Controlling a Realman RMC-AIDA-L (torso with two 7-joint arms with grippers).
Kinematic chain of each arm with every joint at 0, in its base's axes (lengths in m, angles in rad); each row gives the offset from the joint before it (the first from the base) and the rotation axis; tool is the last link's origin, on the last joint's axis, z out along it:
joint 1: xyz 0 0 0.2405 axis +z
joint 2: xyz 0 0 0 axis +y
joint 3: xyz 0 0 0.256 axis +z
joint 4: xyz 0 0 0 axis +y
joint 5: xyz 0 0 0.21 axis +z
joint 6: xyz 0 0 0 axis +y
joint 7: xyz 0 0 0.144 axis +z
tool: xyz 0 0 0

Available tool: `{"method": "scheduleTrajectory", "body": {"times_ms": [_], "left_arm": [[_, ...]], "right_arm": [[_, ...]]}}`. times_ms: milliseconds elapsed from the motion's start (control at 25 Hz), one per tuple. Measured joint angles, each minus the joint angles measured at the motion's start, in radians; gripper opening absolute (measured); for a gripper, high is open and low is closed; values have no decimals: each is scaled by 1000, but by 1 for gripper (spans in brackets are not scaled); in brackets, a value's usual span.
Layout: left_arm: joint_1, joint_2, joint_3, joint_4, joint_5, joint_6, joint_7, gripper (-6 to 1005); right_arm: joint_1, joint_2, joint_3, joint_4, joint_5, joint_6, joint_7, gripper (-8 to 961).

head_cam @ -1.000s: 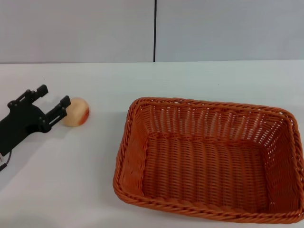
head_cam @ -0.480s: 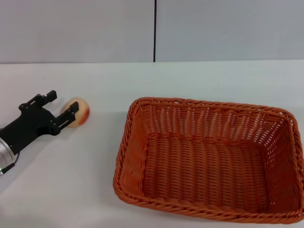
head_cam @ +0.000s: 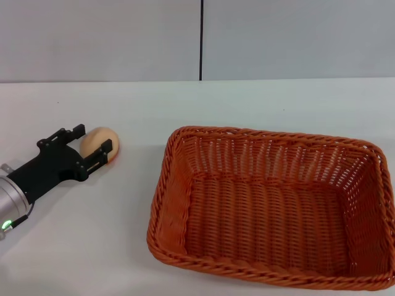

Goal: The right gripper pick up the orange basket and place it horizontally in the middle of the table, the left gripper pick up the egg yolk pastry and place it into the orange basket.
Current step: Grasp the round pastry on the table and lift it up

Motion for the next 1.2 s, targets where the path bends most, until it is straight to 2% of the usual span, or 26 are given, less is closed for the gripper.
{"method": "scheduleTrajectory", "body": {"times_ms": [320, 440, 680, 960, 1200], "left_arm": [[-3, -6, 16, 0, 0, -2, 2, 689], [-3, -7, 16, 0, 0, -1, 4, 483], [-7, -7, 21, 0, 0, 15, 8, 290], [-7, -10, 27, -1, -5, 28, 16, 244], [0, 0, -33, -6, -22, 124, -30, 197]], "right_arm": [[0, -1, -3, 0, 0, 2, 0, 501], [0, -1, -3, 0, 0, 2, 0, 501], [-2, 1, -6, 0, 0, 2, 0, 501], [1, 2, -7, 0, 0, 2, 0, 500], [5, 2, -9, 4, 0, 1, 0, 500]]}}
